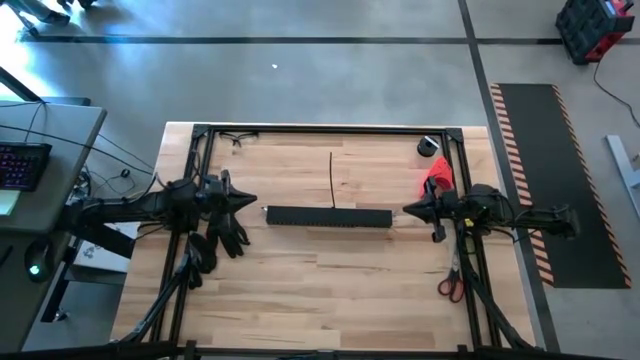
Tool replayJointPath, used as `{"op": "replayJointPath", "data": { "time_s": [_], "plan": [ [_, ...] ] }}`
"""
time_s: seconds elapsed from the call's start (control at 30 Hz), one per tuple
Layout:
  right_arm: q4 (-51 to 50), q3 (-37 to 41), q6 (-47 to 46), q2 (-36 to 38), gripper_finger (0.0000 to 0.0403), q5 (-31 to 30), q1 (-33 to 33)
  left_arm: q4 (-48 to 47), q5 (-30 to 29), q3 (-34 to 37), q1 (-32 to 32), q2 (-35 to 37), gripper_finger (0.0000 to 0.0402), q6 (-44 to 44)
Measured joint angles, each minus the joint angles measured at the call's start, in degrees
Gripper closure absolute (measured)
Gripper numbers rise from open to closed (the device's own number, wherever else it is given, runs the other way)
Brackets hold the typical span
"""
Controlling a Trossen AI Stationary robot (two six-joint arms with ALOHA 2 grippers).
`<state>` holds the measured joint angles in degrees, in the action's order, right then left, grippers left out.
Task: Ziptie cables
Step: Return to Home Position
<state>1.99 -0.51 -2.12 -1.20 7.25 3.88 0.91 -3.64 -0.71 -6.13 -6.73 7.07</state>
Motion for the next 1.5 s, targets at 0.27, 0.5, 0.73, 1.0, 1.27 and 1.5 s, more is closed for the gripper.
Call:
{"op": "replayJointPath", "data": {
  "time_s": [0.27,0.5,0.73,1.0,1.27,1.5],
  "plan": [
    [-0.23,0.0,-0.51,-0.65,0.0403,-1.18,0.0,-0.11,-0.43,-0.02,-0.07,-3.32,0.0402,-1.42],
    [-0.23,0.0,-0.43,-0.65,0.0403,-1.18,0.0,-0.11,-0.53,-0.02,-0.07,-4.28,0.0402,-11.38],
    [-0.23,0.0,-0.43,-0.67,0.0403,-1.18,0.0,-0.13,-0.52,-0.02,-0.09,-4.25,0.0402,-12.07],
    [-0.23,0.02,-0.41,-0.67,0.0403,-1.18,0.0,-0.13,-0.51,-0.02,-0.11,-4.25,0.0402,-11.83],
    [-0.23,0.02,-0.4,-0.67,0.0402,-1.18,0.0,-0.15,-0.46,-0.02,-0.11,-4.25,0.0402,-11.83],
    [-0.23,0.02,-0.4,-0.67,0.0402,-1.18,0.0,-0.15,-0.46,-0.02,-0.11,-4.25,0.0402,-11.81]
  ]
}}
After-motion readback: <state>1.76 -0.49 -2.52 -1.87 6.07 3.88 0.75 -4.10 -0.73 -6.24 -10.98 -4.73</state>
